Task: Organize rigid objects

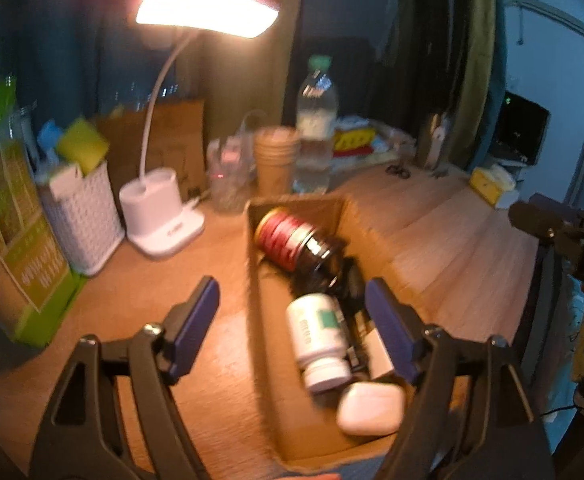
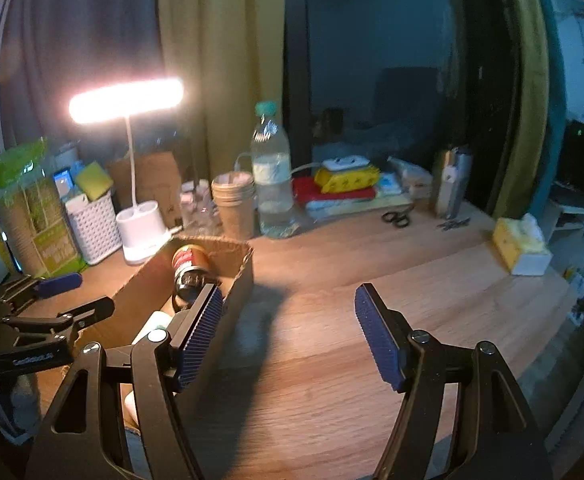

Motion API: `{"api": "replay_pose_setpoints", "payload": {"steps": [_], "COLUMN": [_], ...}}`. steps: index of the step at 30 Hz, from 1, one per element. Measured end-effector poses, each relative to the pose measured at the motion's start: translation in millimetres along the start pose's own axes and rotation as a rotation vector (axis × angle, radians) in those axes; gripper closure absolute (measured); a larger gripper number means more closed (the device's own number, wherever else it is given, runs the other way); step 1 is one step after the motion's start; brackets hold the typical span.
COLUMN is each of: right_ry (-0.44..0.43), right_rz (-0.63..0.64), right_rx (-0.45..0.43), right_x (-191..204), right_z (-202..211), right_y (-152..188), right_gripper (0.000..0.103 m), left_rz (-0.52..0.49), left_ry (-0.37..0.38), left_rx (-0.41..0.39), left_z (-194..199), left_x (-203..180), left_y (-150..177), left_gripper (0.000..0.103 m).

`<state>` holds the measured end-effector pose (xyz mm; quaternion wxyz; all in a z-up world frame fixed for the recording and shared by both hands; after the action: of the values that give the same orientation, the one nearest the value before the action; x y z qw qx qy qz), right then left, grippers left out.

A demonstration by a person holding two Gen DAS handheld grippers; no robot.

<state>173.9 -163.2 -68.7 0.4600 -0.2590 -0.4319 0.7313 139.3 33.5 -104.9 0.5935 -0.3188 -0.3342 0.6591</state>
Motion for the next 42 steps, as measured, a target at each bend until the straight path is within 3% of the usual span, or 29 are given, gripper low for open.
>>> {"api": "replay_pose_setpoints", "payload": {"steps": [13,30,34,42], "right_ry": [0.067,0.119,0.118,0.119], "right_rz": [0.007,0.011,0.016,0.013], "right_rx": [-0.145,-0.291,-0.306,-0.321], "right_x": [-13,-11,-7,-5], "right_z": [71,153,161,165], "right_y": [-20,-38,-40,-41], "right_gripper": [0.031,0.031,0.03,0.03], "left_rz": [-0.017,-0.047,-0.037,-0.037], "left_ry": [0.018,0.039,0.034,0.03], "left_rx": [-0.151,-0.304,-0.337,-0.358], "left_z": [69,146,154,158], "left_x": [-48,-71,-69,-68], "left_y": [-36,-59,-61,-63], "left_gripper": [0.026,0.025,0.009,0.008]}}
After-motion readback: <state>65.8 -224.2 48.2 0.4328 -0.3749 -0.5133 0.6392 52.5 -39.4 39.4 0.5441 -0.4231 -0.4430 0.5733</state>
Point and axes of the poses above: each gripper's, at about its wrist camera, not at the fingertips, and z roughly against the way its jaws point, x to its left, y to its underside, the point moved 7 cm from there along -z, roughly the way its jaws point, and after that the axes turned 5 degrees about -y, right-handed, at the moved point
